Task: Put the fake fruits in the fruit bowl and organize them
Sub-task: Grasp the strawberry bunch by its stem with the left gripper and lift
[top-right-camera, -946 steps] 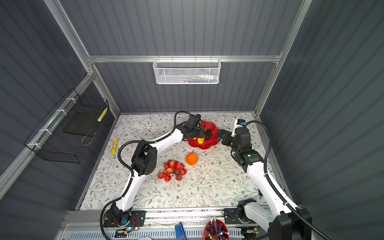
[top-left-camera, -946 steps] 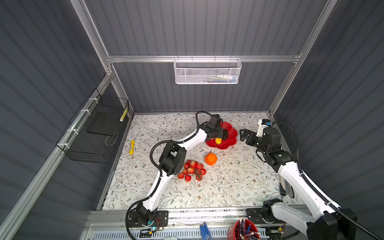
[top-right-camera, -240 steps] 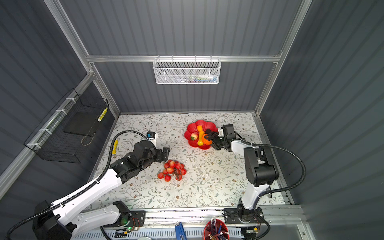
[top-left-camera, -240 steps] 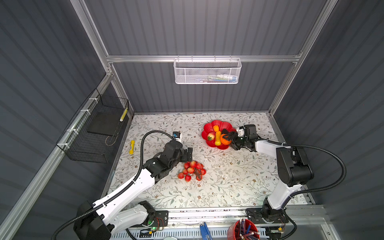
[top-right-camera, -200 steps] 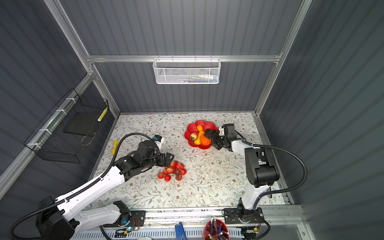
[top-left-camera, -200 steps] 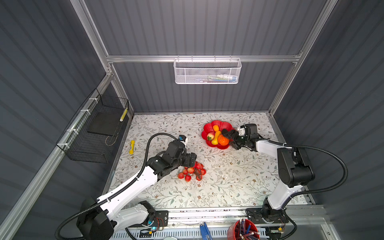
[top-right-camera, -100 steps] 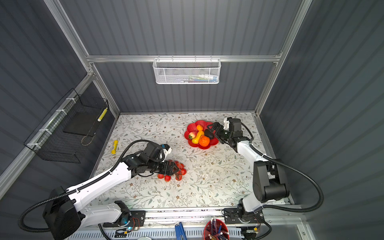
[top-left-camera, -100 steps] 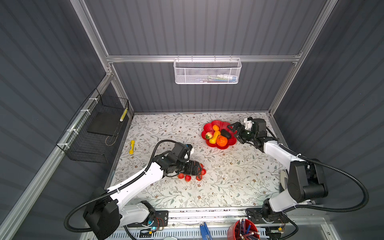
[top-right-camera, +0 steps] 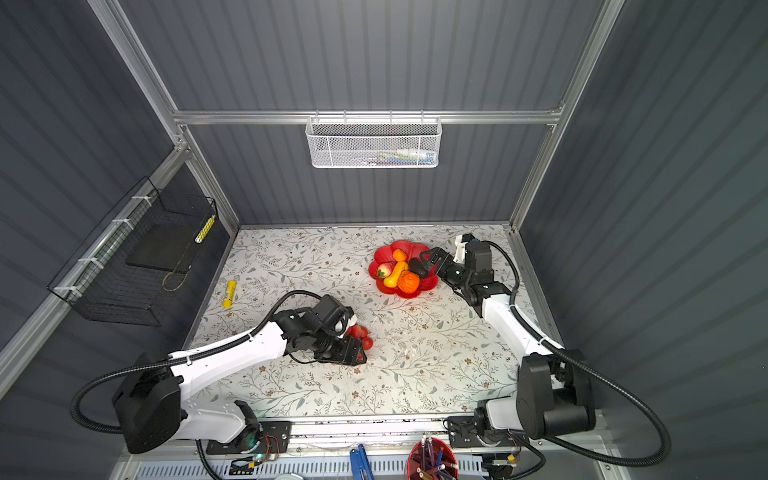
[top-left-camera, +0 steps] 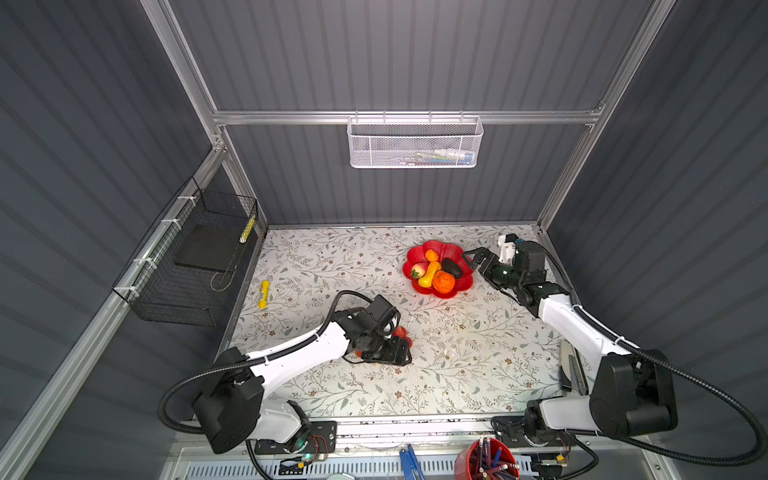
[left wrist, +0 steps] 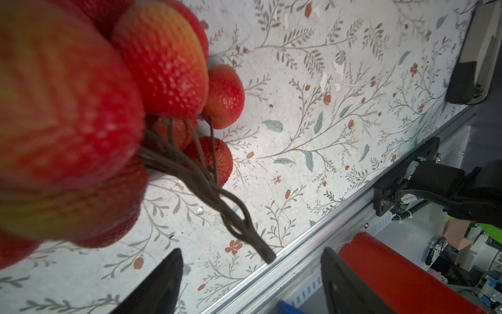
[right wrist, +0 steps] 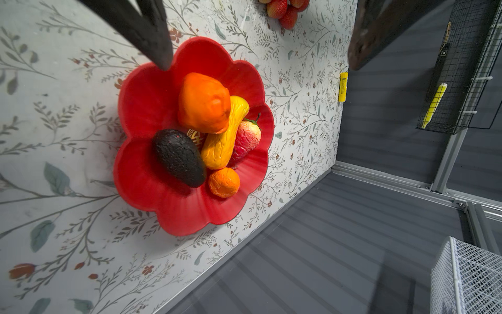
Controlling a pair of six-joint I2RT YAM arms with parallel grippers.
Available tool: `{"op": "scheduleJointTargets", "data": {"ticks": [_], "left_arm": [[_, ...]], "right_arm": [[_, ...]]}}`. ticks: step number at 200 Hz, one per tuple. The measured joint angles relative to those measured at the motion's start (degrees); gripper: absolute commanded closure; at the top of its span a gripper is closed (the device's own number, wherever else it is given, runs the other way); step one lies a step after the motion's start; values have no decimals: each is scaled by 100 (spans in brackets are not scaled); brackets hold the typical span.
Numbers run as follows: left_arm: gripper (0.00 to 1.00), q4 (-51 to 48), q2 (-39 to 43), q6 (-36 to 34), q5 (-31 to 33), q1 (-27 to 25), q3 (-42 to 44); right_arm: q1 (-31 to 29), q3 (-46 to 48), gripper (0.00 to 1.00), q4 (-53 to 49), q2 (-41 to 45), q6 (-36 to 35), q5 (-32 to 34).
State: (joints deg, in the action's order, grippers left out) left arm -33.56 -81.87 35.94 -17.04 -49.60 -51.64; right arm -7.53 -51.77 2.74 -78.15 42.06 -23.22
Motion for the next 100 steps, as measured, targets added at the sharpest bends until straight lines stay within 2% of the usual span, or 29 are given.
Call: {"op": "scheduleJointTargets", "data": {"ticks": [44,70,86,100], "left_arm": [[27,107,-323,201,70,-9,-184],[44,286,-446,271,94,-9,-330],[48,352,-529,328,87,-9,-372],[56,365,-568,354,85,-9,-372]], "right_arm": [[0,4,1,-107,24,-44,98],[2,61,1,-107,24,-55,118],[4,98,1,-111,24,-55,120],[7,101,1,-111,24,-55,122]]}}
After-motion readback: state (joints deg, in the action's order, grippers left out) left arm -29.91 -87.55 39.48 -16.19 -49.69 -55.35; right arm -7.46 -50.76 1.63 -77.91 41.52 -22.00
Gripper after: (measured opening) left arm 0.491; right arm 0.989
